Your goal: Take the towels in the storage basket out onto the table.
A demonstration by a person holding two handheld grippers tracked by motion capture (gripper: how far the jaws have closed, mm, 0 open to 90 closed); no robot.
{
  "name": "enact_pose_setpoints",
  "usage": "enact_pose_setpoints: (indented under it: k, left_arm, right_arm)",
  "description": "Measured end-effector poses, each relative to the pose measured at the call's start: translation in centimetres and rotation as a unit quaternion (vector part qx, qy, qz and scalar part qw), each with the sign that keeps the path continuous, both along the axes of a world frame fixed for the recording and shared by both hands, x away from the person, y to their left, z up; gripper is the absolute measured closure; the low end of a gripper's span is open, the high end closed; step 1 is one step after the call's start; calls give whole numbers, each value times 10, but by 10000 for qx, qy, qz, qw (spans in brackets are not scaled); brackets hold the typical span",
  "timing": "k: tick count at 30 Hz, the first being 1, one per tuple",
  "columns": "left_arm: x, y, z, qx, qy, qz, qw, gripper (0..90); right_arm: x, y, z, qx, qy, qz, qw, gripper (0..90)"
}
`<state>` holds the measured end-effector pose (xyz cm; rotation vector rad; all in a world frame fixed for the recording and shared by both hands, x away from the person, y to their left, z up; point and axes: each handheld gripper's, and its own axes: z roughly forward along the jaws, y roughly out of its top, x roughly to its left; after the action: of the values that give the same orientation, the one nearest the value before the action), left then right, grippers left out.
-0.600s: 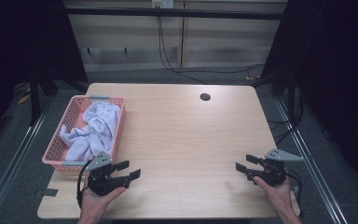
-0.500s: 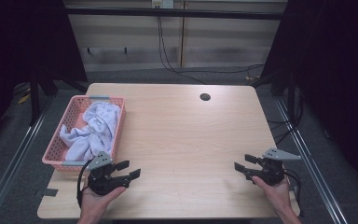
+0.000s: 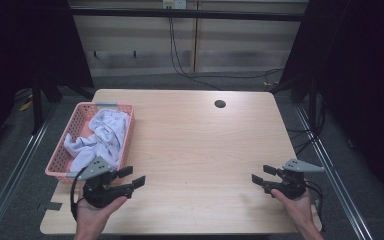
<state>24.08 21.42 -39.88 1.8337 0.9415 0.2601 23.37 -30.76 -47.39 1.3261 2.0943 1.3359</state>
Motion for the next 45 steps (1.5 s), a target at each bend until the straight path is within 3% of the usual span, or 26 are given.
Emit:
enact_pose_setpoints:
  k: [4, 6, 10, 12, 15, 18, 20, 21, 23, 24, 26, 28, 29, 33, 35, 38, 42, 45]
  left_arm:
    - [24, 21, 24, 396, -38, 55, 9992, 347]
    - [39, 32, 33, 480, -3, 304, 9984, 347]
    - [72, 48, 38, 782, 416, 459, 9950, 295]
    - [88, 52, 35, 1018, 557, 638, 9912, 283]
    - [108, 54, 29, 1186, 873, 635, 9871, 259]
    - [127, 55, 24, 1458, 1042, 671, 9815, 224]
    - [140, 56, 19, 1617, 1126, 837, 9768, 211]
    - [146, 57, 16, 1567, 1206, 859, 9765, 190]
    - [156, 57, 9, 1749, 1329, 992, 9705, 195]
    - [161, 58, 7, 1886, 1463, 966, 9663, 189]
    - [169, 56, 2, 2267, 1617, 982, 9554, 198]
    - [172, 52, 0, 2428, 1684, 928, 9508, 194]
    - [174, 49, -2, 2628, 1701, 963, 9448, 199]
    - [182, 42, -16, 2937, 2009, 812, 9310, 193]
    - [185, 42, -25, 2885, 2102, 903, 9297, 185]
    - [189, 40, -37, 3072, 2214, 945, 9207, 171]
    - [192, 41, -49, 3094, 2369, 1064, 9148, 135]
    - [194, 41, -58, 3175, 2585, 1080, 9060, 120]
  right_arm:
    - [3, 0, -1, -19, 19, 32, 10000, 333]
    - [4, 1, -2, -20, 43, 59, 10000, 329]
    - [5, 4, -3, -55, 86, 143, 9998, 325]
    - [5, 4, -3, -59, 98, 157, 9998, 323]
    - [5, 5, -4, -72, 127, 186, 9997, 320]
    - [5, 5, -4, -58, 131, 202, 9997, 320]
    - [5, 5, -4, -72, 133, 214, 9997, 320]
    - [5, 5, -4, -82, 144, 218, 9996, 319]
    - [5, 5, -5, -83, 149, 236, 9996, 320]
    - [5, 6, -5, -84, 167, 243, 9995, 319]
    - [6, 6, -6, -102, 179, 241, 9995, 319]
    - [6, 7, -7, -122, 211, 250, 9994, 318]
    - [6, 7, -7, -124, 227, 249, 9994, 318]
    - [6, 7, -7, -139, 244, 261, 9993, 318]
    - [6, 7, -7, -133, 249, 266, 9992, 318]
    - [5, 8, -7, -137, 269, 275, 9992, 319]
    - [6, 8, -8, -156, 291, 285, 9991, 319]
    - [6, 8, -8, -159, 304, 281, 9990, 319]
